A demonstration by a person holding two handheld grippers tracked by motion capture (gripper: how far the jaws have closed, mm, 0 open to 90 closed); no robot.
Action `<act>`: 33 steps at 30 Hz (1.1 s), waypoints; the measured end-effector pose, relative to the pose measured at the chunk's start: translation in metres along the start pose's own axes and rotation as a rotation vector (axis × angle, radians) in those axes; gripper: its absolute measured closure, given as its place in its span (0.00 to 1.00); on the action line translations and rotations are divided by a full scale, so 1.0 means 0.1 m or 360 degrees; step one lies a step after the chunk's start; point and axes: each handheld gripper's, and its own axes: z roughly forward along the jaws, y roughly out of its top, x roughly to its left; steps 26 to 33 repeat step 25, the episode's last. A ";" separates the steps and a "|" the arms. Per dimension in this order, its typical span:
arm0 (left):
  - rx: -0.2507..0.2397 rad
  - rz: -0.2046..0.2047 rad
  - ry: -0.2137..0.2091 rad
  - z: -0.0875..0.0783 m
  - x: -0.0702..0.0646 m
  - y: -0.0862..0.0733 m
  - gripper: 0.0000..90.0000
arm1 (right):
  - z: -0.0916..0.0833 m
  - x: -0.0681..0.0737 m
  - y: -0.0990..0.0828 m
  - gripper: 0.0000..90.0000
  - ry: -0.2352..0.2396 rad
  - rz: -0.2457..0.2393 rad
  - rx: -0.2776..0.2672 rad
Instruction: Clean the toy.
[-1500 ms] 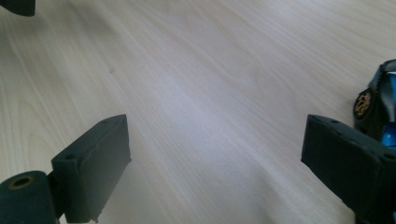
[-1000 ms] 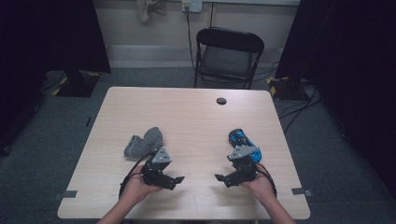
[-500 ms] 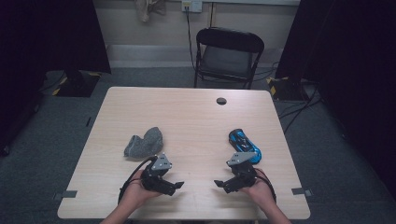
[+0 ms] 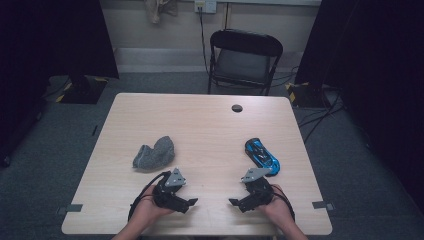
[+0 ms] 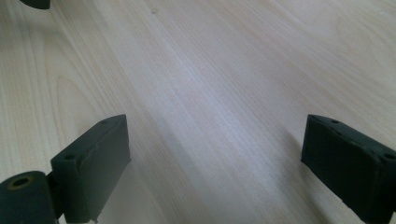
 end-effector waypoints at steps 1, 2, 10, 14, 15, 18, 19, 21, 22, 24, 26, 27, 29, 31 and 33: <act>0.0011 0.0013 0.0010 0.00 0.00 -0.01 0.17 | 0.01 0.00 0.00 0.08 -0.0001 -0.0006 0.0004; 0.0011 0.0013 0.0015 0.01 -0.01 -0.01 0.17 | 0.01 0.00 -0.01 0.08 -0.0006 -0.0014 0.0012; 0.0065 0.0048 0.0028 0.04 0.00 -0.08 0.17 | 0.06 0.04 -0.07 0.01 -0.0051 -0.0061 -0.0048; 0.0056 0.0064 0.0023 0.05 -0.01 -0.10 0.17 | 0.07 0.05 -0.08 0.00 -0.0053 -0.0061 -0.0061; 0.0059 0.0068 0.0021 0.05 0.00 -0.09 0.16 | 0.07 0.05 -0.08 0.00 -0.0054 -0.0059 -0.0060; 0.0051 0.0074 0.0007 0.06 0.03 -0.11 0.13 | 0.07 0.05 -0.08 0.00 -0.0061 -0.0055 -0.0059; 0.0039 0.0080 -0.0005 0.07 0.03 -0.12 0.11 | 0.07 0.05 -0.08 0.00 -0.0063 -0.0052 -0.0059; 0.0040 0.0102 -0.0018 0.07 0.05 -0.14 0.05 | 0.07 0.06 -0.08 0.00 -0.0068 -0.0049 -0.0060; 0.0036 0.0102 -0.0019 0.08 0.05 -0.14 0.04 | 0.07 0.06 -0.08 0.00 -0.0068 -0.0050 -0.0059; 0.0043 0.0107 -0.0022 0.08 0.05 -0.14 0.02 | 0.07 0.06 -0.08 0.00 -0.0070 -0.0048 -0.0059; 0.0043 0.0107 -0.0022 0.08 0.05 -0.14 0.01 | 0.07 0.06 -0.08 0.00 -0.0070 -0.0048 -0.0059; 0.0043 0.0107 -0.0022 0.08 0.05 -0.14 0.01 | 0.07 0.06 -0.08 0.00 -0.0070 -0.0048 -0.0059; 0.0043 0.0107 -0.0022 0.08 0.05 -0.14 0.01 | 0.07 0.06 -0.08 0.00 -0.0070 -0.0048 -0.0059; 0.0043 0.0107 -0.0022 0.08 0.05 -0.14 0.01 | 0.07 0.06 -0.08 0.00 -0.0070 -0.0048 -0.0059; 0.0043 0.0107 -0.0022 0.08 0.05 -0.14 0.01 | 0.07 0.06 -0.08 0.00 -0.0070 -0.0048 -0.0059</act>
